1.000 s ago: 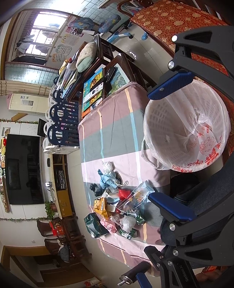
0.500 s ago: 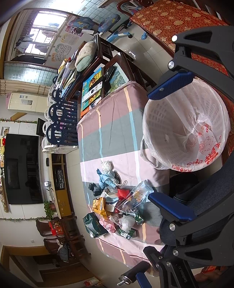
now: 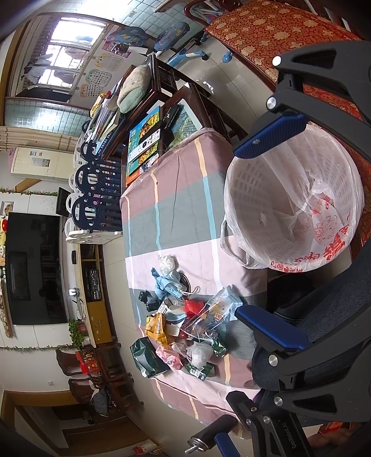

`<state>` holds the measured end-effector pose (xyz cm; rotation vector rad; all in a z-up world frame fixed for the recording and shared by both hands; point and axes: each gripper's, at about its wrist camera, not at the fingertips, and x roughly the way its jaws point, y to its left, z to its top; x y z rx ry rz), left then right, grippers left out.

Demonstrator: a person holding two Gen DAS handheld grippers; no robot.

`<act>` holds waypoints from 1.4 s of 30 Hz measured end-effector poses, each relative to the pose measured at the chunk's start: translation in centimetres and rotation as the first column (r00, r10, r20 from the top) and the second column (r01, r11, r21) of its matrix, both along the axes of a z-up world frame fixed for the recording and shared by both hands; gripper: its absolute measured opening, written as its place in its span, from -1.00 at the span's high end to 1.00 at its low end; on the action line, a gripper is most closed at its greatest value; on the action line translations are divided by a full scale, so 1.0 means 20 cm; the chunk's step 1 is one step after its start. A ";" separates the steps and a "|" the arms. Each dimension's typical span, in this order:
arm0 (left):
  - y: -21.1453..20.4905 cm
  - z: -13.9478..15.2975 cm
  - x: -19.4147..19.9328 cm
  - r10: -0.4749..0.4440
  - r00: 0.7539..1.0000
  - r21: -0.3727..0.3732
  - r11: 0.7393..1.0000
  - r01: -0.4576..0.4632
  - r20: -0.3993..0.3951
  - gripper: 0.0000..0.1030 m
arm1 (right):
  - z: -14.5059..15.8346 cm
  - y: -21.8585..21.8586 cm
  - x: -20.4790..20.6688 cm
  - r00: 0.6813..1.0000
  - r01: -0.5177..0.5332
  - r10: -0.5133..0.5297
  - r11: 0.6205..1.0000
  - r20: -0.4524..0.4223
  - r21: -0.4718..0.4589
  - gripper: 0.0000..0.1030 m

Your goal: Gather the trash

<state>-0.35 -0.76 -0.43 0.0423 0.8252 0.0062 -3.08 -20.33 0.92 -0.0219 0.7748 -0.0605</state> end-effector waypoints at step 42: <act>0.05 -0.04 0.00 0.024 1.000 -0.018 1.000 -0.024 -0.008 -0.94 | -0.03 -0.01 -0.01 1.000 0.004 -0.004 1.000 -0.008 -0.002 -0.94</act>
